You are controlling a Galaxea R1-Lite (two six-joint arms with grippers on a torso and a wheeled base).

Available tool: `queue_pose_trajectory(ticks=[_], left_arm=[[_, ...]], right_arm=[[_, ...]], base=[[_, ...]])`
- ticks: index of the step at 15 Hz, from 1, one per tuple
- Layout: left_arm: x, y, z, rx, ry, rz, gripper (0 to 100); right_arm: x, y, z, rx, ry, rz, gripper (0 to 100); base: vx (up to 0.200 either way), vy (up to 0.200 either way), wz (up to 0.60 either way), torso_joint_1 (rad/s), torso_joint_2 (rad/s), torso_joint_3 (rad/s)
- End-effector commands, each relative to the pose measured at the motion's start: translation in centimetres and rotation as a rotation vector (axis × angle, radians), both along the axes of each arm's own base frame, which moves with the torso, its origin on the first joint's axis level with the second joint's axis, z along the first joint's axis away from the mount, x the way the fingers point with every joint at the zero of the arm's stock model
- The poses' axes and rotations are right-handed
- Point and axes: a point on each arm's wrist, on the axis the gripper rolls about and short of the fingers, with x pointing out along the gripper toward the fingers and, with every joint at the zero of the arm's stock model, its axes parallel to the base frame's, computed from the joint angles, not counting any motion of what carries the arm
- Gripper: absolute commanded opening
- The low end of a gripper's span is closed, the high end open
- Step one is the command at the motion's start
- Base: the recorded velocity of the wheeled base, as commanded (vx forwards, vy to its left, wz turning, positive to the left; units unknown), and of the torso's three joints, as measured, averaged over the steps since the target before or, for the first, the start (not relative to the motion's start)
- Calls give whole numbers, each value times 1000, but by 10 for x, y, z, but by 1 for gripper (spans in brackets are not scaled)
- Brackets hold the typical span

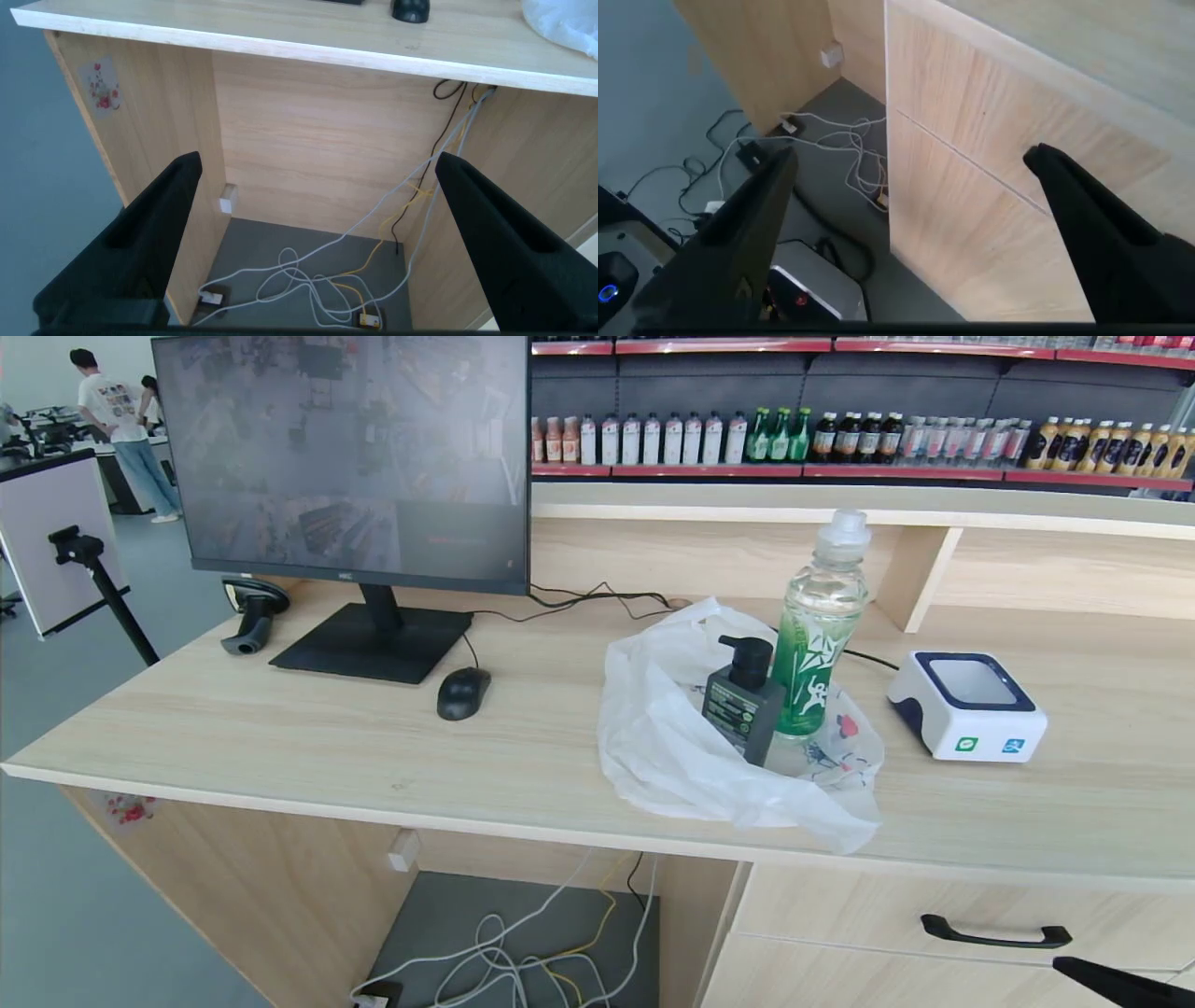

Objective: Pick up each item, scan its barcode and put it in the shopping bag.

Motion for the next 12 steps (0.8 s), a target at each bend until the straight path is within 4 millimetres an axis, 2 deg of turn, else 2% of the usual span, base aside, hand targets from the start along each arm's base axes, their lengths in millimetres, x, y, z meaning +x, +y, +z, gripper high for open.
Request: queue_pose_trajectory(ticks=[1, 4, 8, 12], left_arm=[[0, 0, 0, 0, -1, 0, 100], [0, 0, 0, 0, -1, 0, 100], [0, 0, 0, 2, -1, 0, 100], [0, 0, 0, 0, -1, 0, 100]], right_arm=[[-55, -33, -32, 94, -97, -9, 100], [-57, -33, -32, 122, -129, -99, 100], [-47, -27, -31, 71, 1, -300, 100], [-56, -28, -32, 91, -114, -433, 100]], base=[[0, 0, 0, 0, 0, 0], [0, 0, 0, 0, 0, 0], [0, 0, 0, 0, 0, 0], [0, 0, 0, 0, 0, 0]])
